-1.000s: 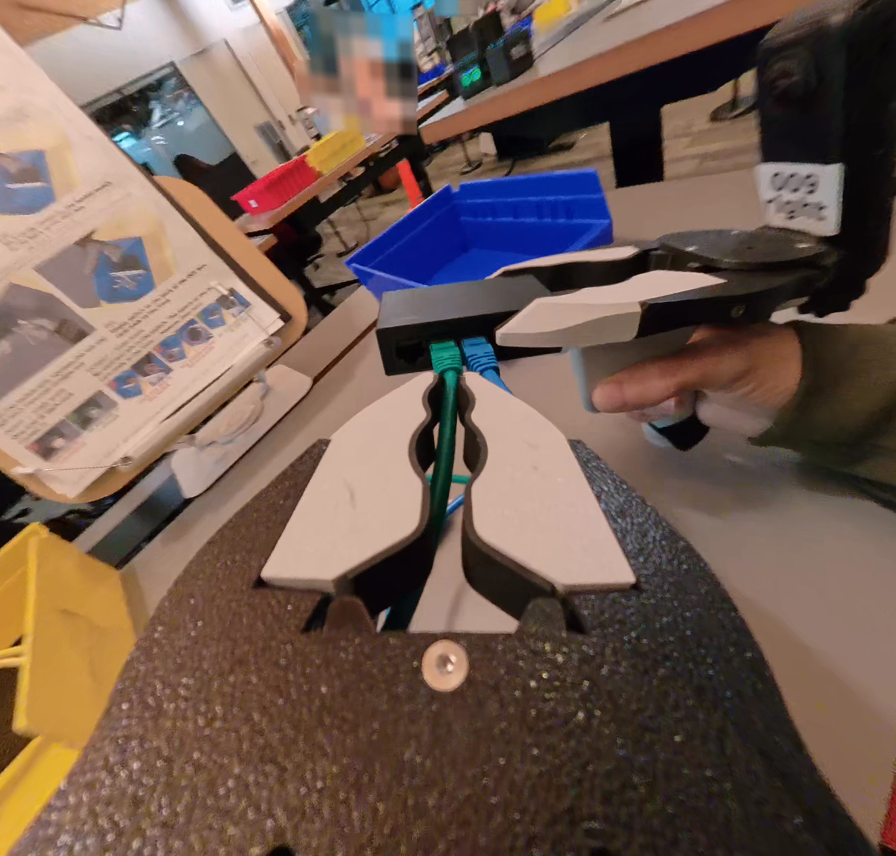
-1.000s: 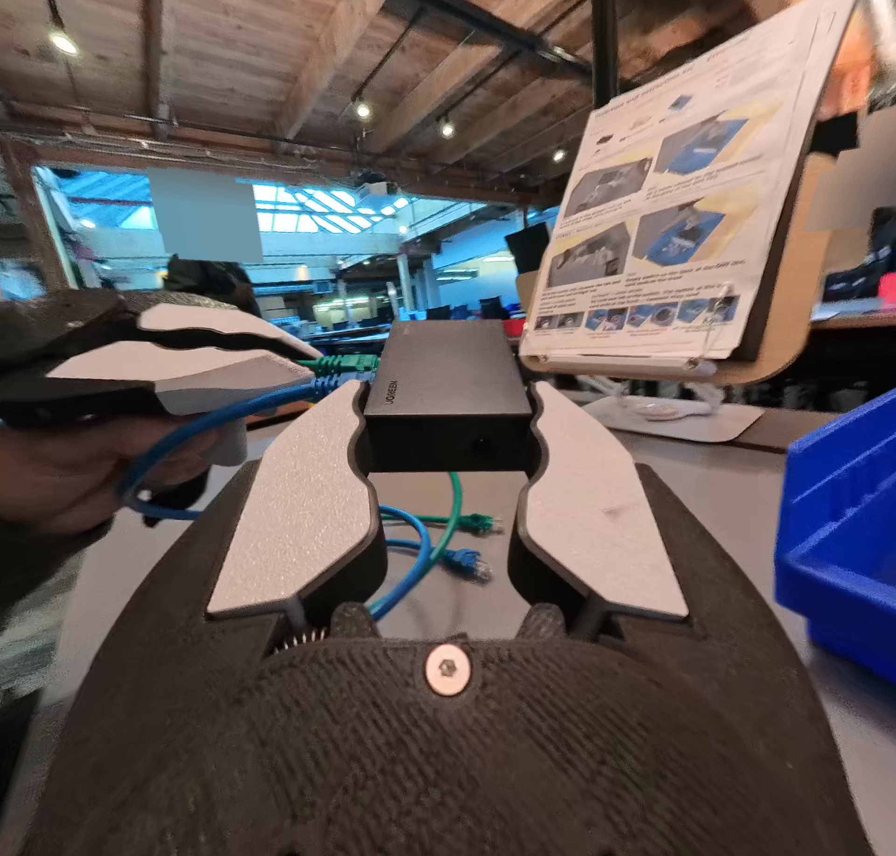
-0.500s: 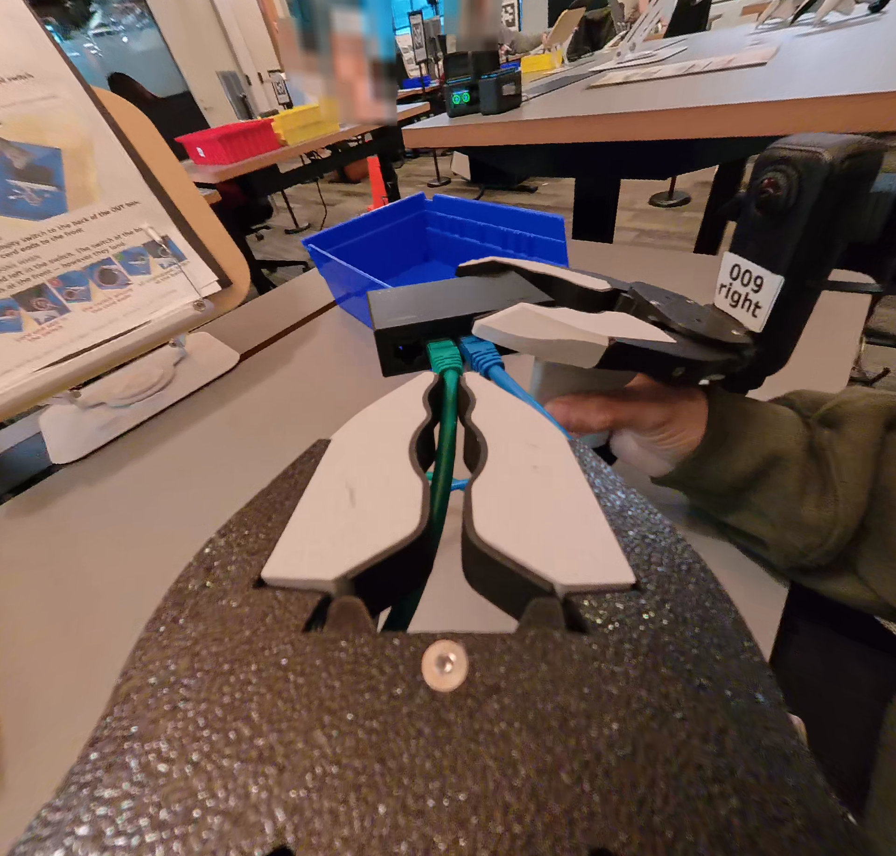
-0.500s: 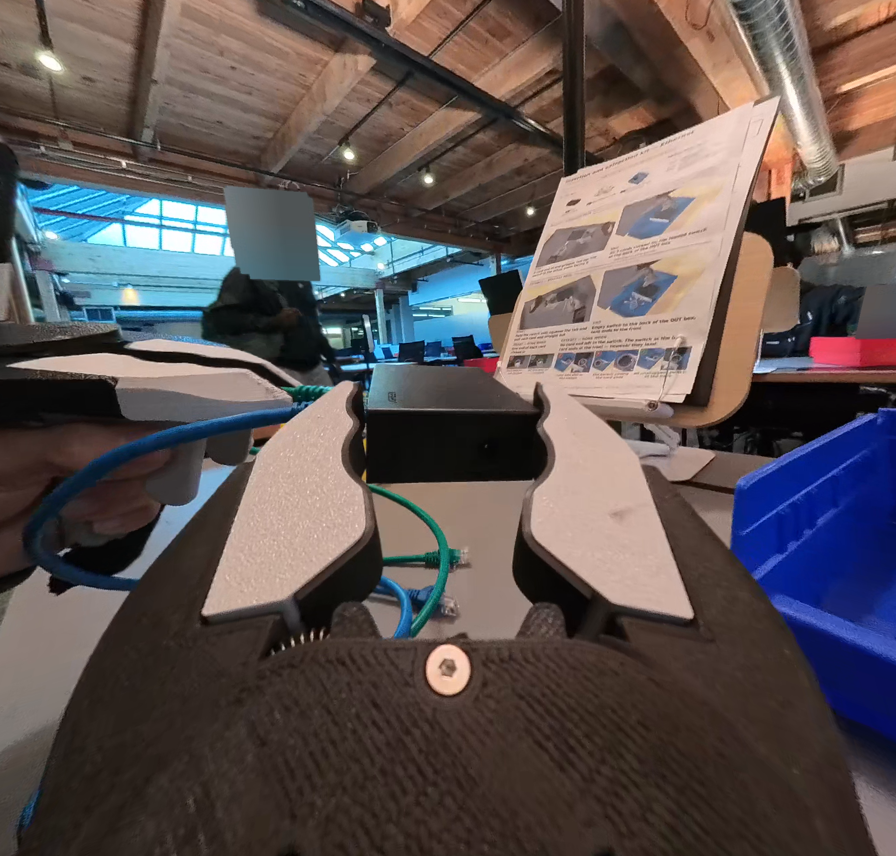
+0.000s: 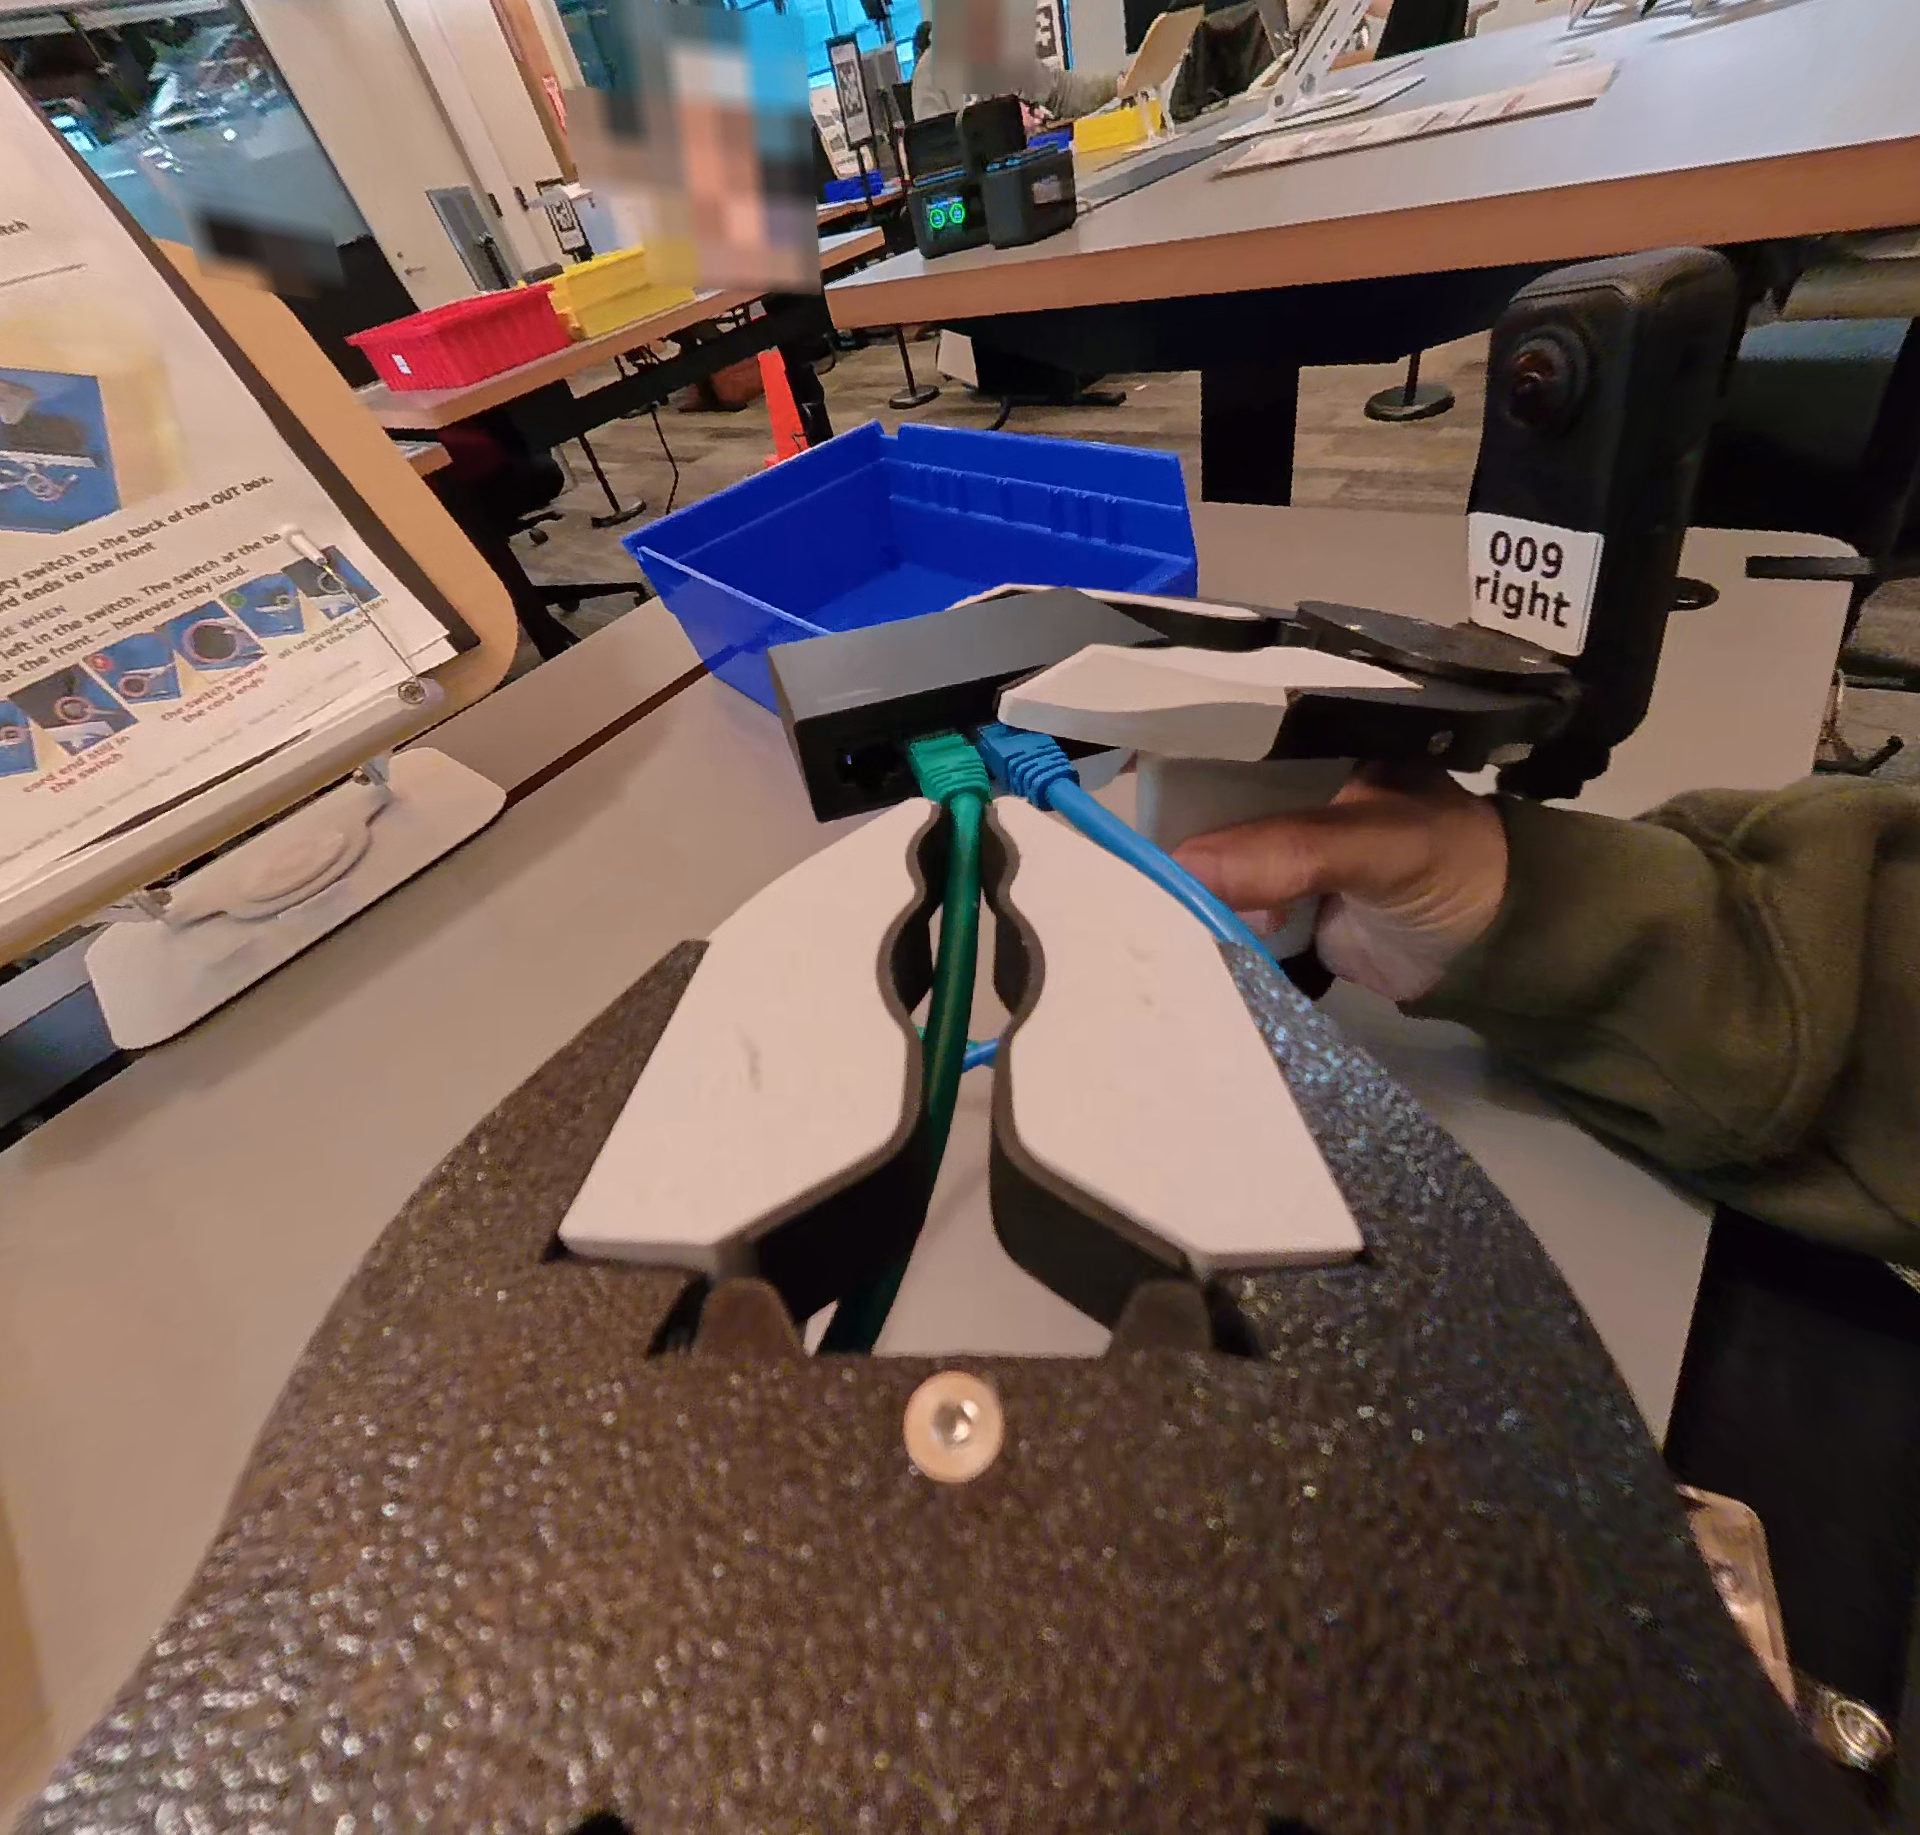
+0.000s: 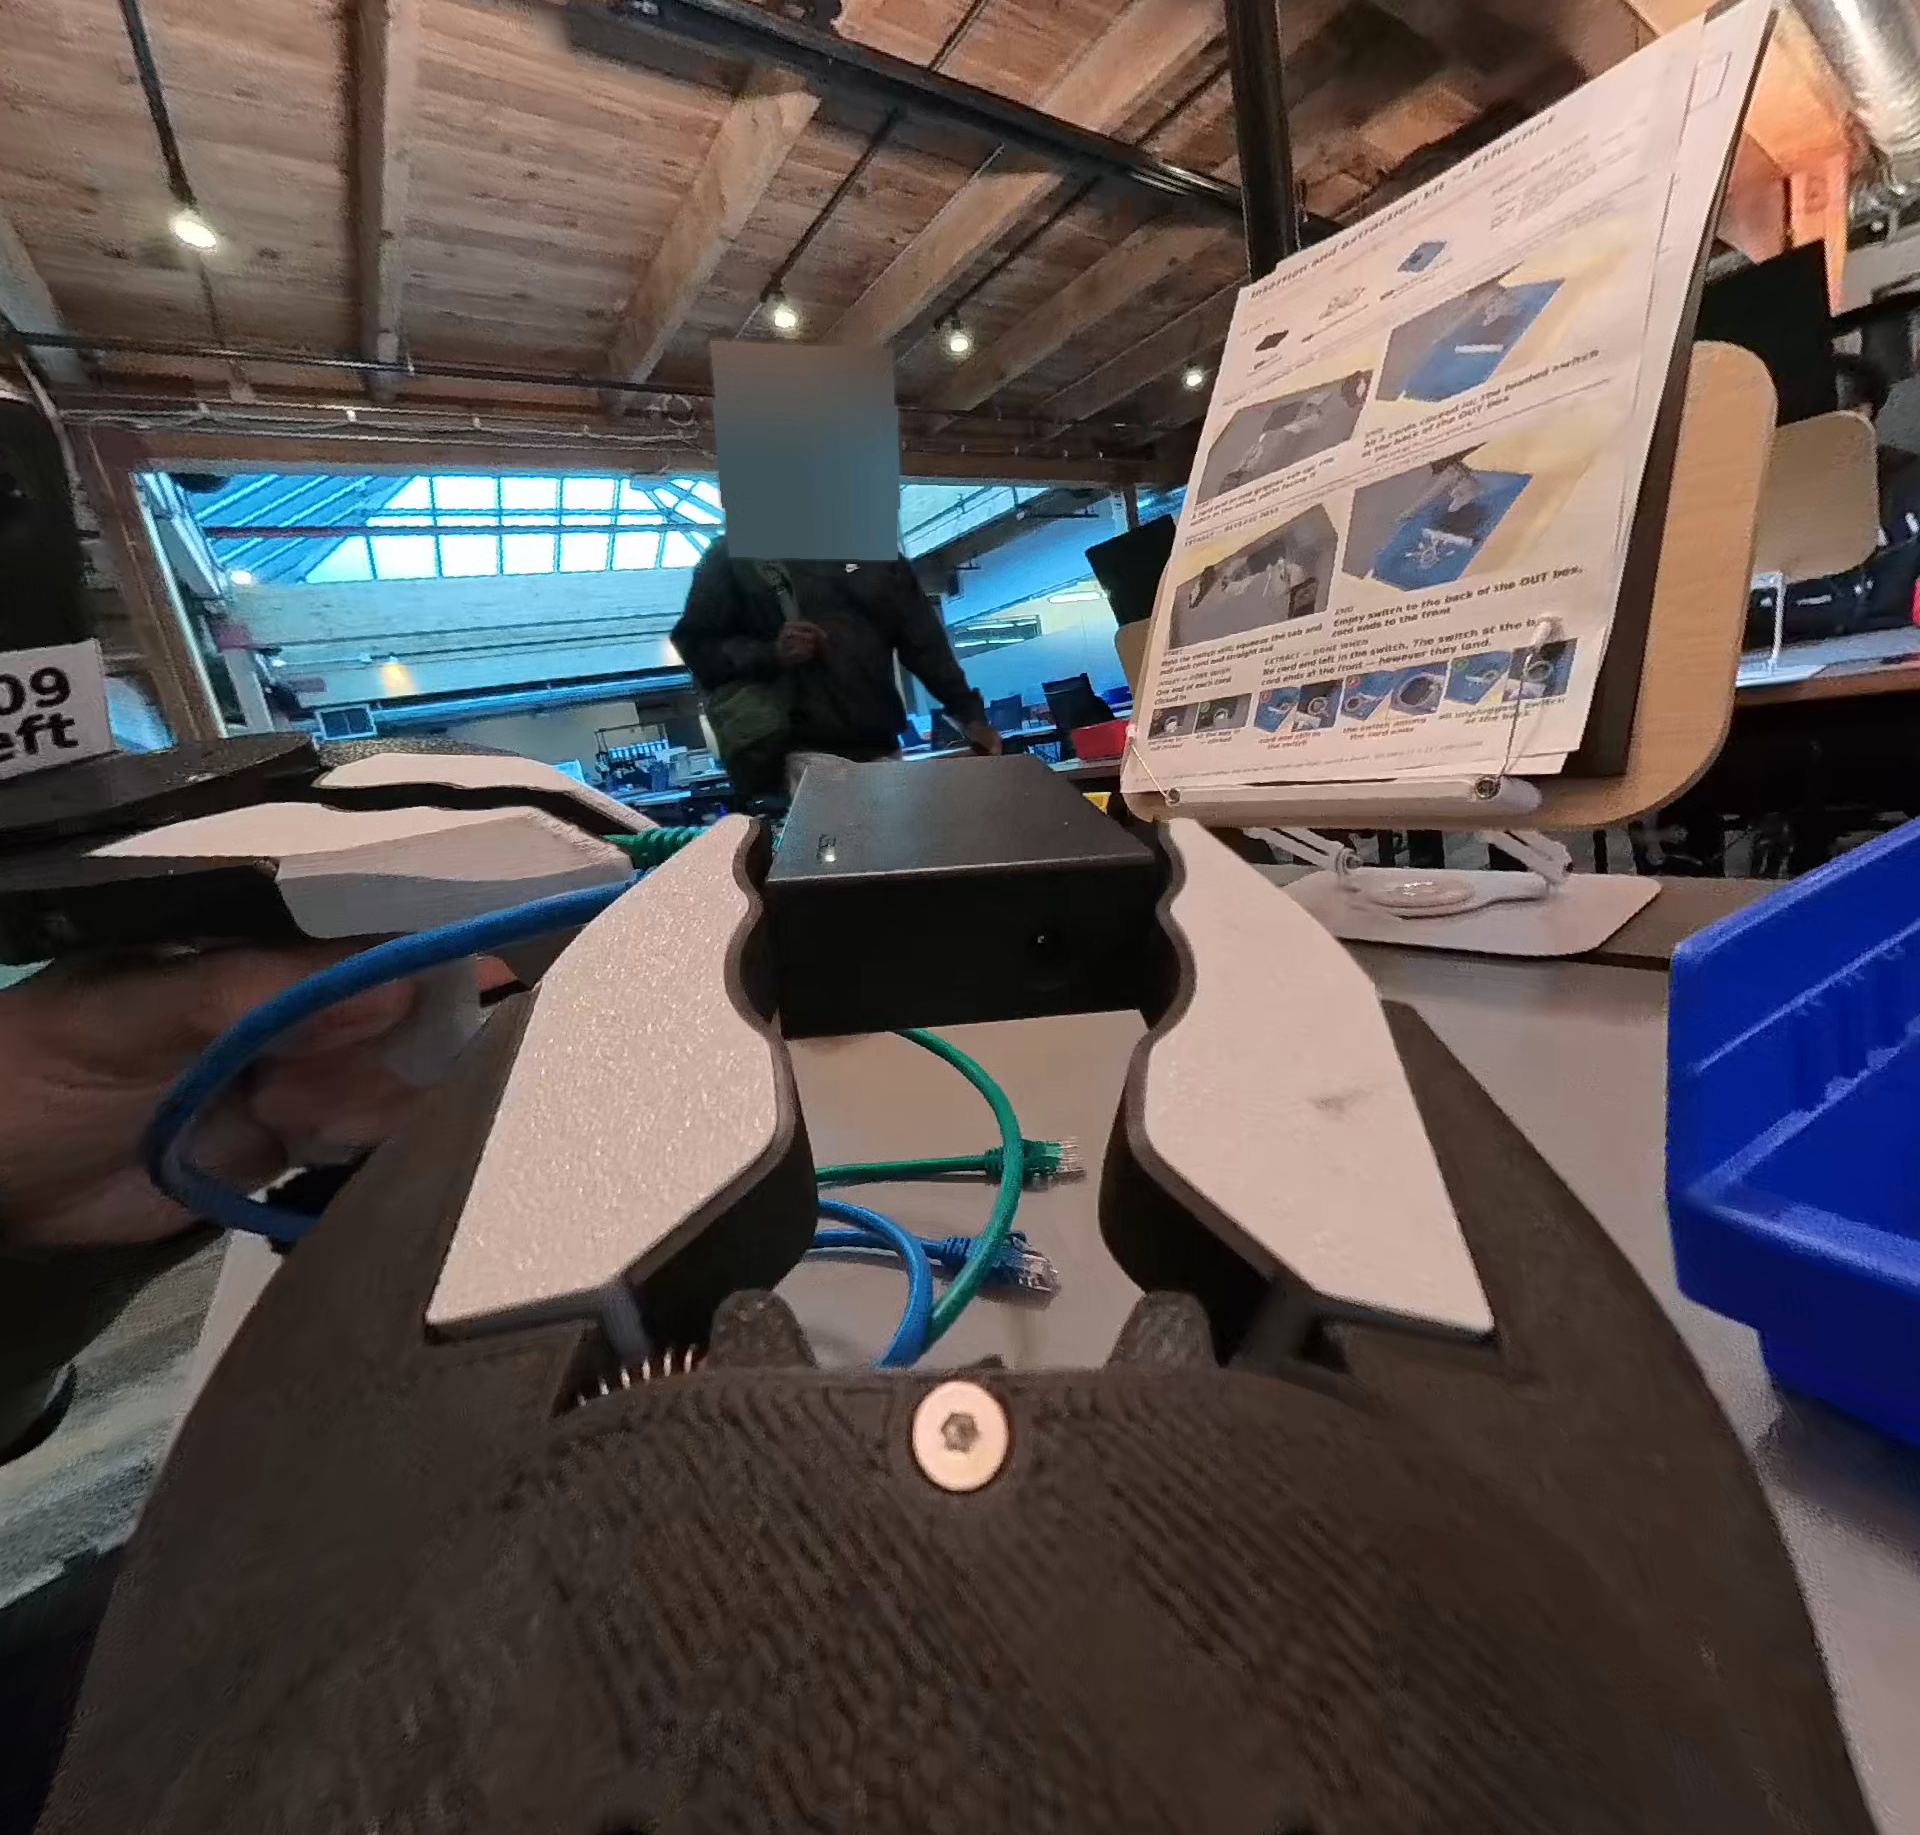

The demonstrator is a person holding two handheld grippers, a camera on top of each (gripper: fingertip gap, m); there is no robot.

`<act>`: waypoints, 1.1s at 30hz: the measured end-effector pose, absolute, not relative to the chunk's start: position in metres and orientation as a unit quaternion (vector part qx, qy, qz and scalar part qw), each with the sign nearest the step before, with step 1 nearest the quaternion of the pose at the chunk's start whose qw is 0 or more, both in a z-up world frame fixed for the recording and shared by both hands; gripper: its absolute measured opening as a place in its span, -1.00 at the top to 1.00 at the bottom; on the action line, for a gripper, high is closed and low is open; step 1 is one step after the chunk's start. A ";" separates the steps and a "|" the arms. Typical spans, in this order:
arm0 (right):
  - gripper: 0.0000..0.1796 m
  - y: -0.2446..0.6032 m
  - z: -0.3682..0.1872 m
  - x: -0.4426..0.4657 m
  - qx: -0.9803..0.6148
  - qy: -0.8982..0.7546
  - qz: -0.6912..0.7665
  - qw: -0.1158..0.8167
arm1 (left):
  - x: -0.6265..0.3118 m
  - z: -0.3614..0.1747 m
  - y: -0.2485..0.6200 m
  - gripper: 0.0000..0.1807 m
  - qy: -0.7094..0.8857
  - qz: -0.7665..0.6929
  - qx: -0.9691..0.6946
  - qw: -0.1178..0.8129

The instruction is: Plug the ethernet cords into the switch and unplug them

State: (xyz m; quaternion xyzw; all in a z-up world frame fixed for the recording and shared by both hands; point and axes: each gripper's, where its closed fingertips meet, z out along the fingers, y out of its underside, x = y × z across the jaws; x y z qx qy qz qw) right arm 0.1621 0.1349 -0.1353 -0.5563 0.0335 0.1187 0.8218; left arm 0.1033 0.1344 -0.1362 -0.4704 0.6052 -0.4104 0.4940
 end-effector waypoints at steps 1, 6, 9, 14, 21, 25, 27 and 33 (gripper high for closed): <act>0.23 0.136 -0.137 0.162 -0.557 0.042 0.122 0.820 | 0.104 -0.136 0.136 0.94 0.603 -0.405 -0.472 0.500; 0.23 0.142 -0.143 0.162 -0.562 0.078 0.109 0.816 | 0.105 -0.141 0.142 0.94 0.594 -0.326 -0.481 0.556; 0.22 0.141 -0.143 0.163 -0.545 0.098 0.137 0.821 | 0.106 -0.137 0.141 0.95 0.602 -0.328 -0.489 0.540; 0.22 0.142 -0.143 0.162 -0.561 0.076 0.129 0.814 | 0.105 -0.140 0.142 0.95 0.637 -0.291 -0.497 0.512; 0.29 0.143 -0.139 0.153 -0.576 0.051 0.095 0.811 | 0.103 -0.147 0.160 0.95 0.583 -0.367 -0.550 0.472; 0.30 0.139 -0.133 0.152 -0.555 0.033 0.094 0.826 | 0.102 -0.142 0.156 0.95 0.580 -0.378 -0.521 0.499; 0.30 0.138 -0.130 0.150 -0.553 0.015 0.087 0.828 | 0.100 -0.139 0.156 0.95 0.574 -0.379 -0.507 0.519; 0.31 0.138 -0.138 0.151 -0.574 -0.025 0.034 0.818 | 0.098 -0.133 0.152 0.95 0.565 -0.373 -0.503 0.538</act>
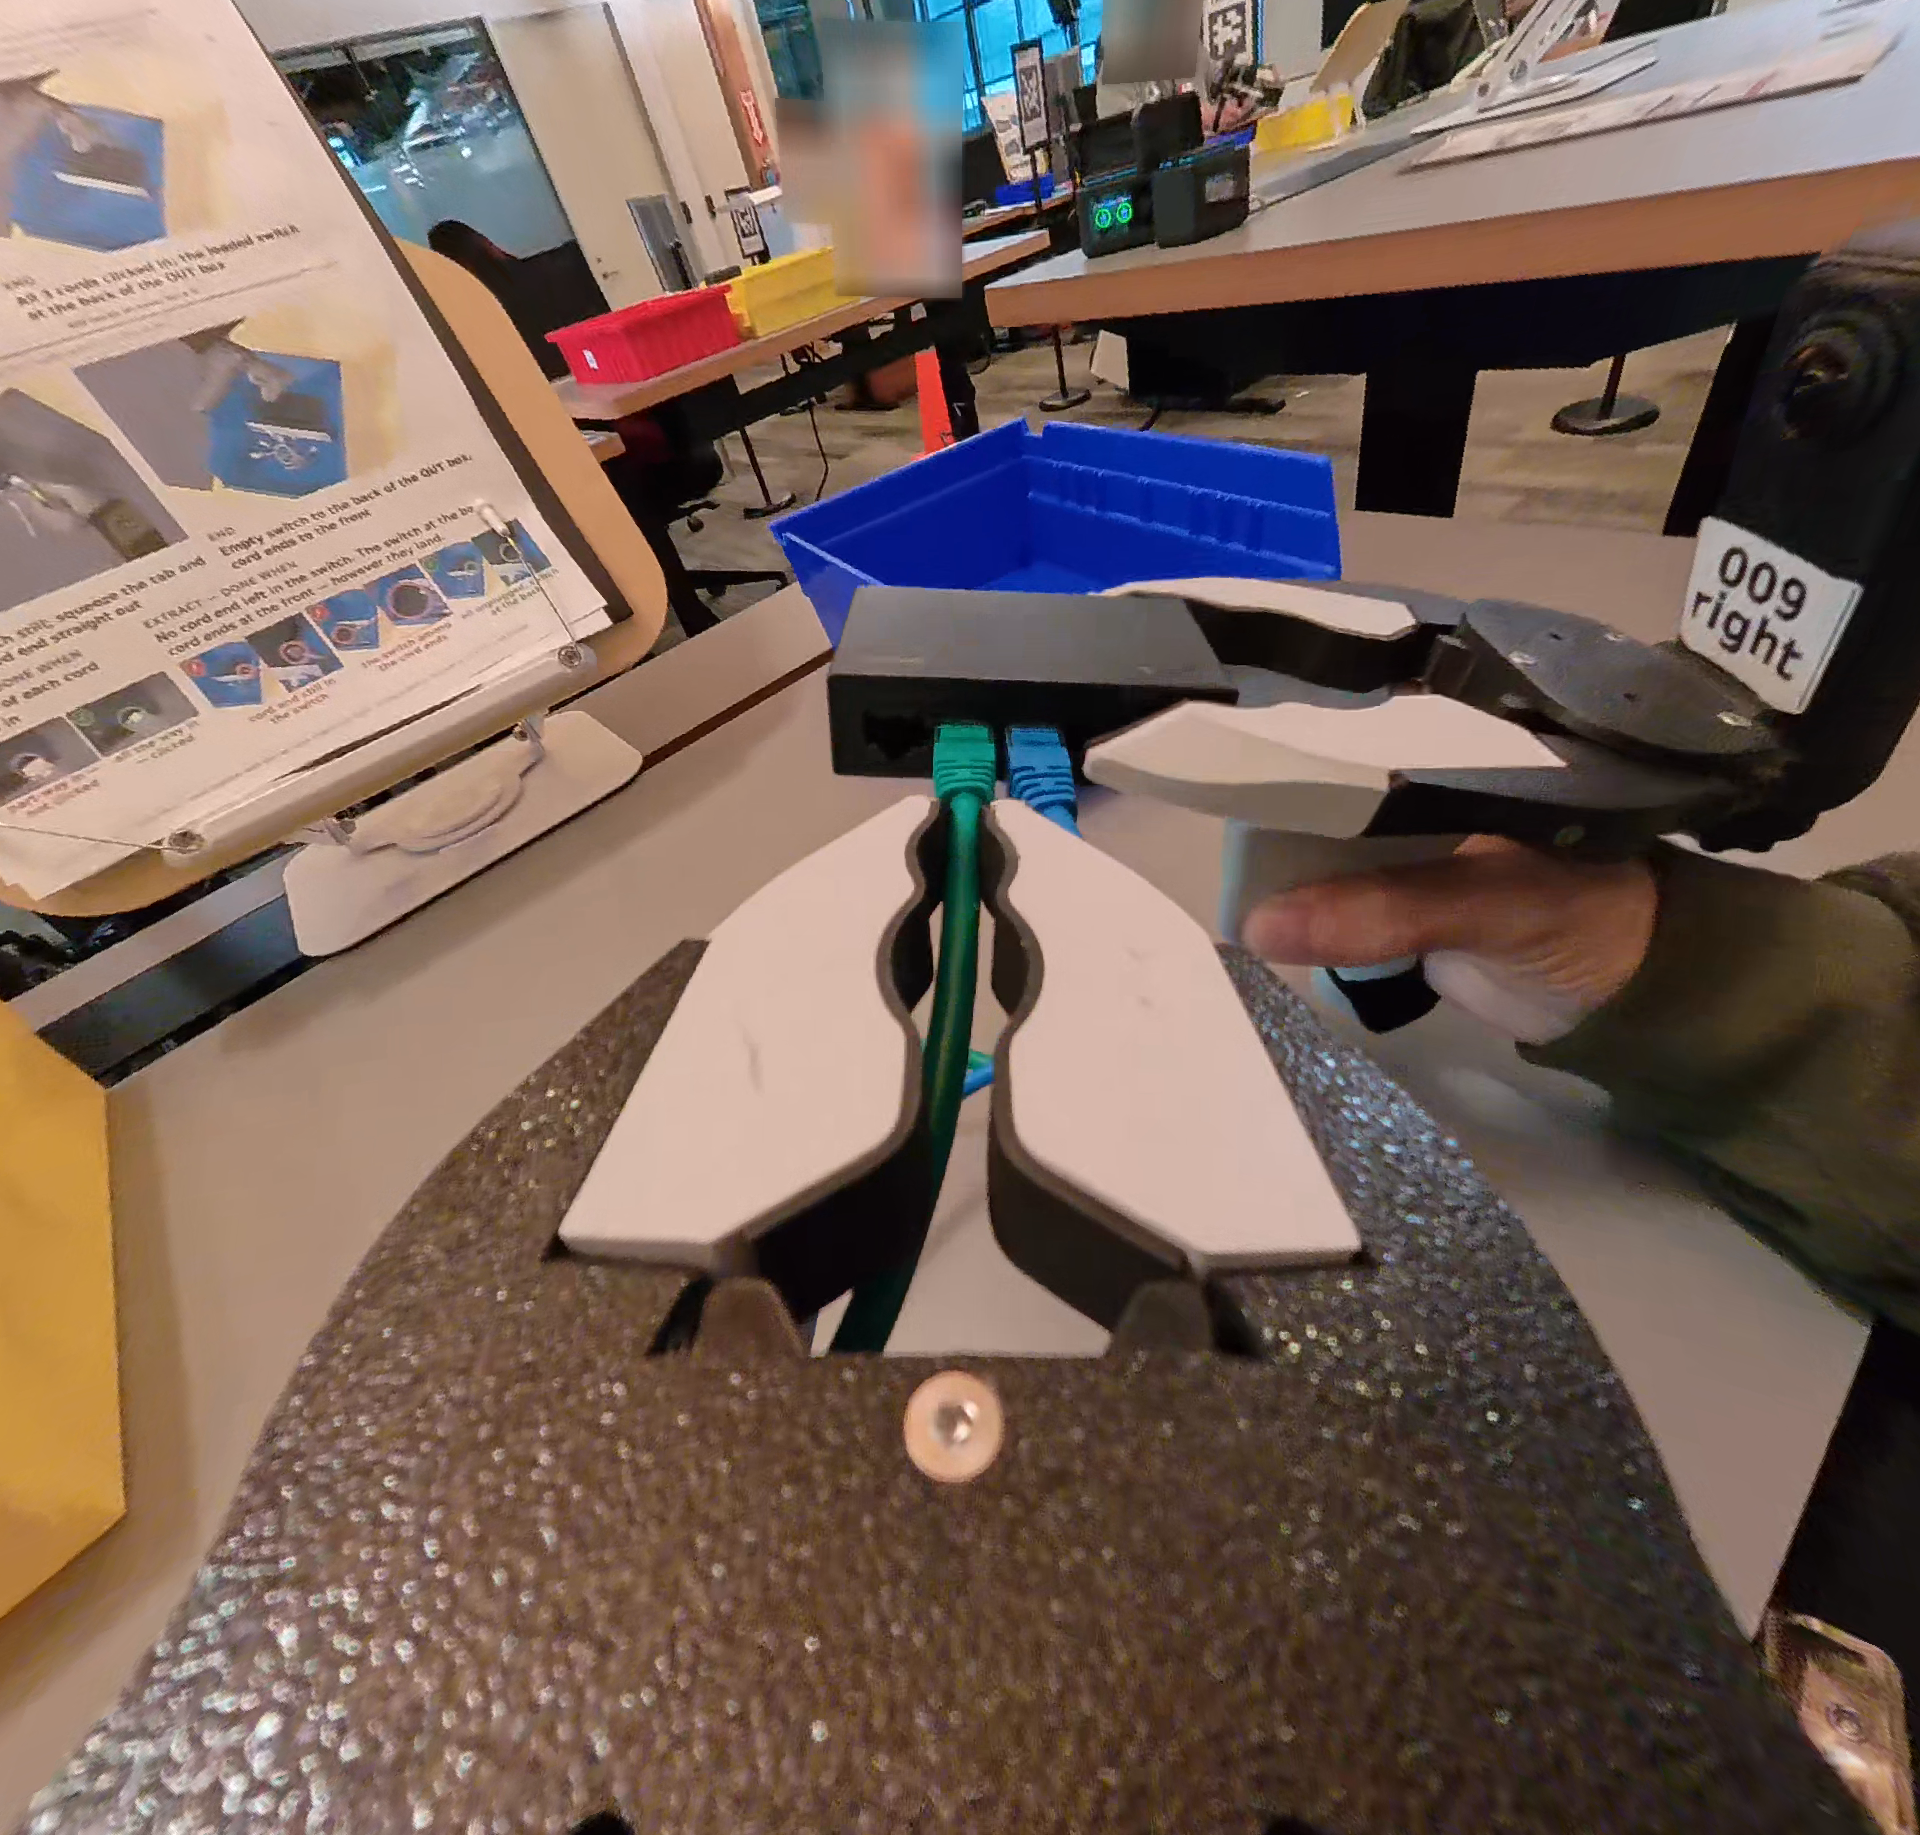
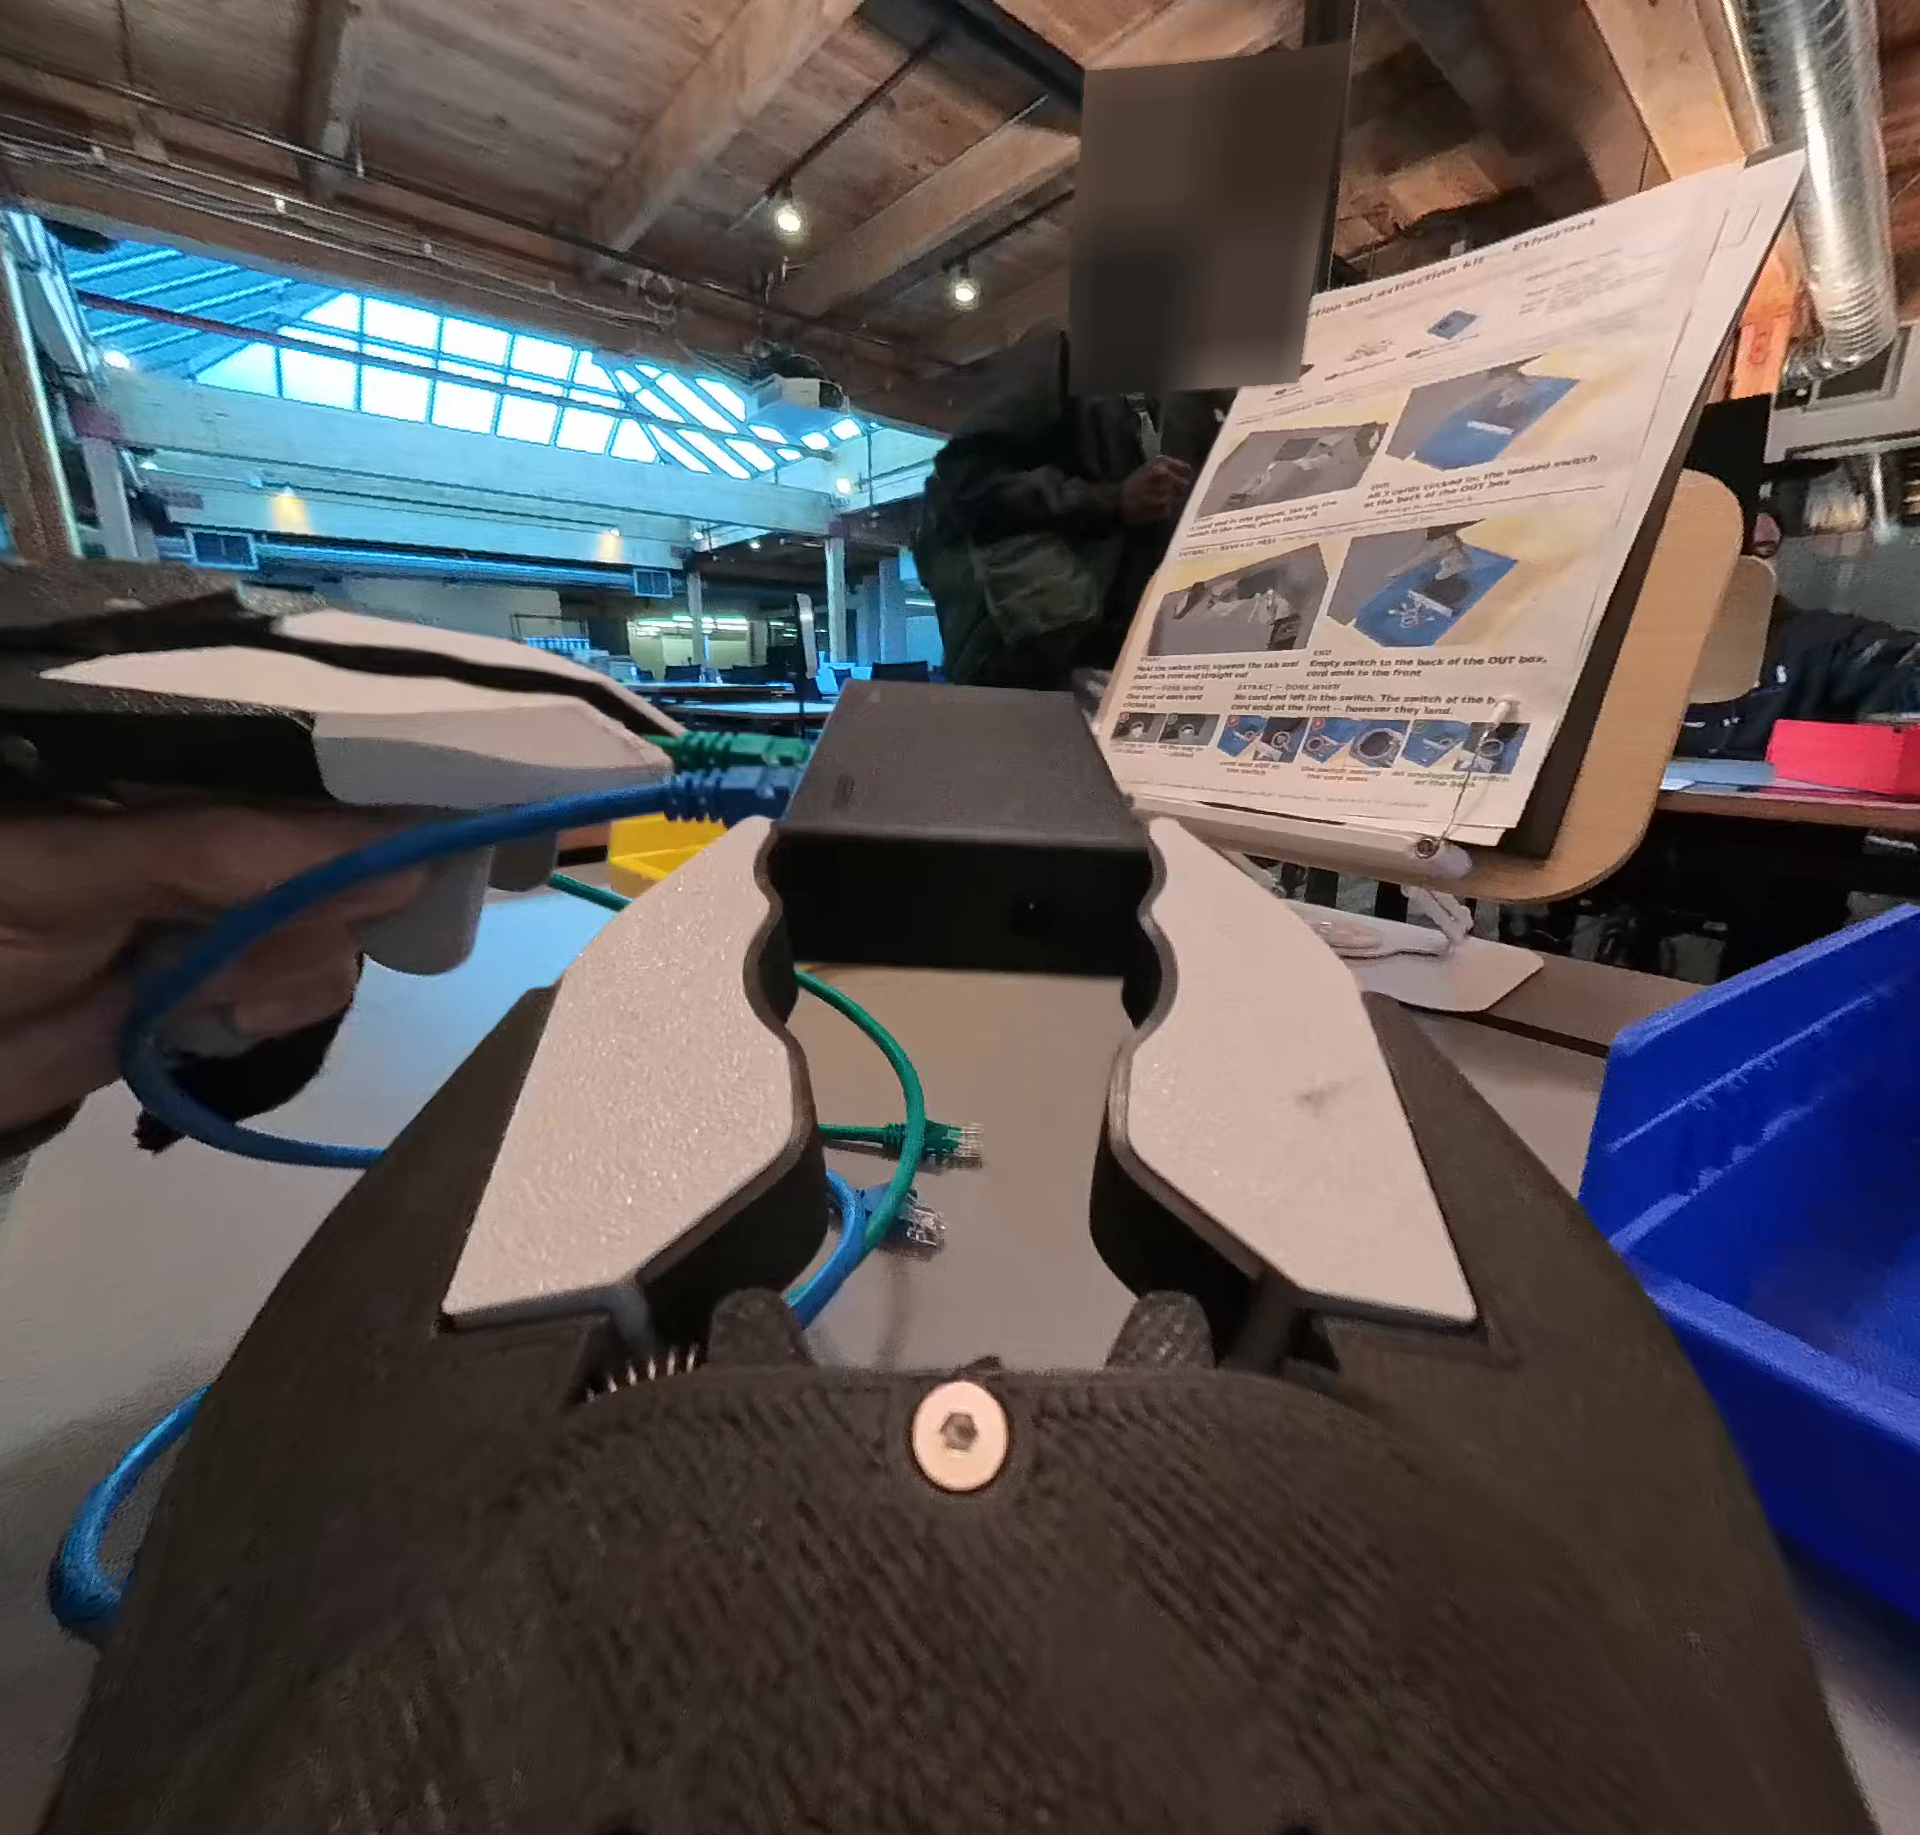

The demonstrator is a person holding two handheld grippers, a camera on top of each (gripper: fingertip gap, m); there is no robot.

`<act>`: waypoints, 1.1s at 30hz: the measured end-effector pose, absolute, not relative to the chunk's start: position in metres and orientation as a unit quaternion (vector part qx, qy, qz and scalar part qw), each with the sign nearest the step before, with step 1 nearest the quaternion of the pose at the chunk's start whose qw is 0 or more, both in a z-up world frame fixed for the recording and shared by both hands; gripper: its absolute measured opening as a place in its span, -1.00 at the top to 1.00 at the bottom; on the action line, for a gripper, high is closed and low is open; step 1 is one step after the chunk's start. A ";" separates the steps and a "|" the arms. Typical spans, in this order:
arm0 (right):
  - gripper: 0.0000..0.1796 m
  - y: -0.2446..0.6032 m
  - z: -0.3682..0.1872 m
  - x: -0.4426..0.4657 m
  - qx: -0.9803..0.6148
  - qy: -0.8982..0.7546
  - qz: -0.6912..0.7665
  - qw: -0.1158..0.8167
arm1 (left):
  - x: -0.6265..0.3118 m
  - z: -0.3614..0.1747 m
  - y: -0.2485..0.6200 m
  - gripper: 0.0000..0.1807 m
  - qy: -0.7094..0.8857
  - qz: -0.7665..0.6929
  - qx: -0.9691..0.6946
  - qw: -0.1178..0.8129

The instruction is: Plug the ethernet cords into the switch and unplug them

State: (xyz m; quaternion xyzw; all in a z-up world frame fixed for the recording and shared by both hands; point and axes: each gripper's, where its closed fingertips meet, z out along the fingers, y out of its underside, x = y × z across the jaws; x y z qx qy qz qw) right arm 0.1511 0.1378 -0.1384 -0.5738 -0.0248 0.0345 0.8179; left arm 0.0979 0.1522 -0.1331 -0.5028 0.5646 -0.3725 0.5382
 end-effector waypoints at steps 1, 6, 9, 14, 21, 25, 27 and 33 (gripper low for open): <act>0.31 0.138 -0.138 0.151 -0.572 -0.024 0.034 0.819 | 0.098 -0.132 0.152 0.95 0.567 -0.371 -0.502 0.538; 0.24 0.140 -0.138 0.148 -0.582 -0.029 0.025 0.812 | 0.096 -0.131 0.149 0.95 0.583 -0.375 -0.494 0.524; 0.24 0.134 -0.131 0.153 -0.560 -0.011 0.040 0.827 | 0.094 -0.131 0.153 0.95 0.593 -0.367 -0.491 0.522; 0.32 0.133 -0.131 0.148 -0.566 -0.029 0.071 0.821 | 0.091 -0.130 0.155 0.95 0.606 -0.356 -0.475 0.530; 0.14 0.134 -0.131 0.151 -0.569 -0.027 0.068 0.819 | 0.091 -0.132 0.154 0.95 0.623 -0.359 -0.463 0.518; 0.15 0.129 -0.123 0.153 -0.560 -0.030 0.049 0.827 | 0.092 -0.135 0.153 0.95 0.635 -0.343 -0.457 0.520; 0.31 0.131 -0.127 0.147 -0.573 -0.048 0.073 0.815 | 0.093 -0.133 0.152 0.95 0.630 -0.345 -0.456 0.526; 0.32 0.138 -0.134 0.151 -0.586 -0.016 0.068 0.808 | 0.094 -0.134 0.153 0.95 0.632 -0.333 -0.455 0.533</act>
